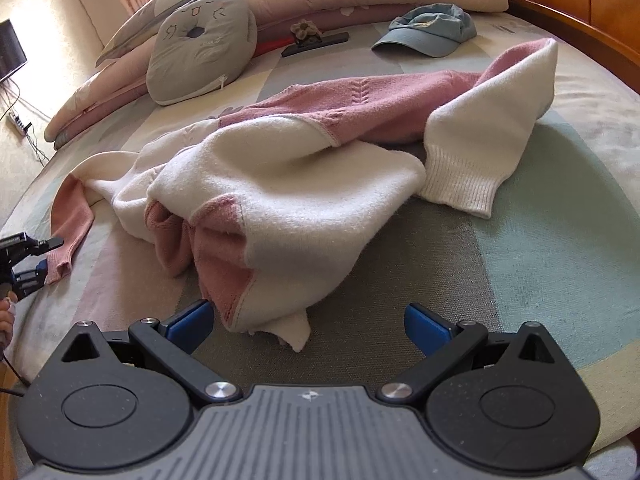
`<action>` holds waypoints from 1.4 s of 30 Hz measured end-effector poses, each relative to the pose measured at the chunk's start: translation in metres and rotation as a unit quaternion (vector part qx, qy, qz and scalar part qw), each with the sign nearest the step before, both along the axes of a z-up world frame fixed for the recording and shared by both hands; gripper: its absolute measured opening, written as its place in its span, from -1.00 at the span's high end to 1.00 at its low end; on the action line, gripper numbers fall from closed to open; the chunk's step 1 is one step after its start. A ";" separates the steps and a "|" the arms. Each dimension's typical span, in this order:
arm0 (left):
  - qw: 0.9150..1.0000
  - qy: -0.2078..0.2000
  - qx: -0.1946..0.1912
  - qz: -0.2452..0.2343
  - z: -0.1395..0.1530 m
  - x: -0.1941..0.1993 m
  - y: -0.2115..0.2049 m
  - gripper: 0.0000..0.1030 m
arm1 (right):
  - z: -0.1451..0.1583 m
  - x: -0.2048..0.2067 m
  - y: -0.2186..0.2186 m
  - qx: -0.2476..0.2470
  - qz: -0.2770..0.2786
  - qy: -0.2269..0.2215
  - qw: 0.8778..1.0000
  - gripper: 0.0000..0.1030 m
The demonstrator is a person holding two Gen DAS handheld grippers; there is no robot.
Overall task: Fold clothes
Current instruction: 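Lift the pink sleeve cuff with the left gripper, then pull the pink sleeve across the bed with the left gripper and release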
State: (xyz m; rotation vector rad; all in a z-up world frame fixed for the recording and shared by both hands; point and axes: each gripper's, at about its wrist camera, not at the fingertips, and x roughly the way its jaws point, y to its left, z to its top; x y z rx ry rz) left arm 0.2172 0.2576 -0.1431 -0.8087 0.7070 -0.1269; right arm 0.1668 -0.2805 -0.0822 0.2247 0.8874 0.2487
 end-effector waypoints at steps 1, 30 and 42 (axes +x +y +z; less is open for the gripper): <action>1.000 0.000 0.016 -0.004 0.002 0.002 -0.003 0.34 | 0.000 0.000 0.001 0.001 0.001 0.001 1.000 -1.00; 0.929 0.102 0.344 0.084 0.100 0.126 0.108 0.92 | 0.034 0.023 0.022 -0.056 0.011 -0.053 0.997 -1.00; 0.902 0.139 0.387 0.132 0.098 0.173 0.146 0.73 | 0.037 0.050 0.042 -0.071 0.009 -0.062 0.995 -1.00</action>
